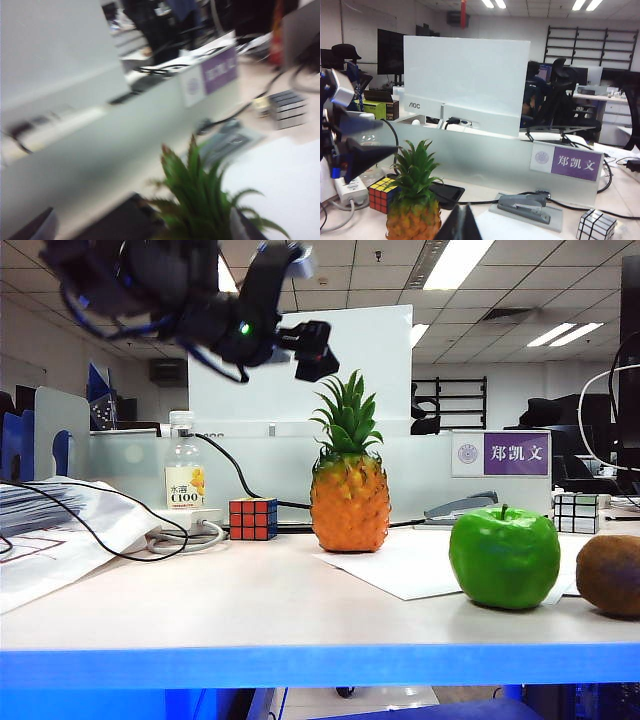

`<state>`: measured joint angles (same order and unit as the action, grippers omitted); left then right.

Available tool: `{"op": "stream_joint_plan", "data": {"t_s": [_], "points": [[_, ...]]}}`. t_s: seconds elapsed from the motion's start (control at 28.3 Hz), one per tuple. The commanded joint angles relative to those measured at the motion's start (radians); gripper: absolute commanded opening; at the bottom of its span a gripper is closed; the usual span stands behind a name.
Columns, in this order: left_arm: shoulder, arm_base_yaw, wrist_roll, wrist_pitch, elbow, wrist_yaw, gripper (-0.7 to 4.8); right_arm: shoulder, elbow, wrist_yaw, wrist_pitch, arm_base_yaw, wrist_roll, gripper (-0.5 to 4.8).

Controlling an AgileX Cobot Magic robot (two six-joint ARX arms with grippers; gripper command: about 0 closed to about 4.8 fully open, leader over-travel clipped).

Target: Arrange all the fruits from large to small from left to right in a row.

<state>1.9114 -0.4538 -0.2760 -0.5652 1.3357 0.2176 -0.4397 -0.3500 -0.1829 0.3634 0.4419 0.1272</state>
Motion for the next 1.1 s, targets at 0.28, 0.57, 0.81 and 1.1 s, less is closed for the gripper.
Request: {"op": "stream_joint_plan", "data": {"t_s": [0.28,0.57,0.81,1.1], "points": [[0.091,0.045,0.225,0.009,0.151,0.277,4.79,-0.057,-0.005,-0.003,0.061,0.000,0.013,-0.01],[0.153,0.041,0.224,0.128,0.244,0.303,4.79,-0.060,-0.005,-0.008,0.083,-0.008,0.036,-0.01],[0.187,0.040,0.221,0.145,0.244,0.344,4.79,-0.061,-0.005,-0.010,0.083,-0.027,0.036,-0.01],[0.218,0.039,0.224,0.119,0.244,0.330,4.79,-0.061,-0.005,-0.010,0.083,-0.027,0.036,-0.01]]}}
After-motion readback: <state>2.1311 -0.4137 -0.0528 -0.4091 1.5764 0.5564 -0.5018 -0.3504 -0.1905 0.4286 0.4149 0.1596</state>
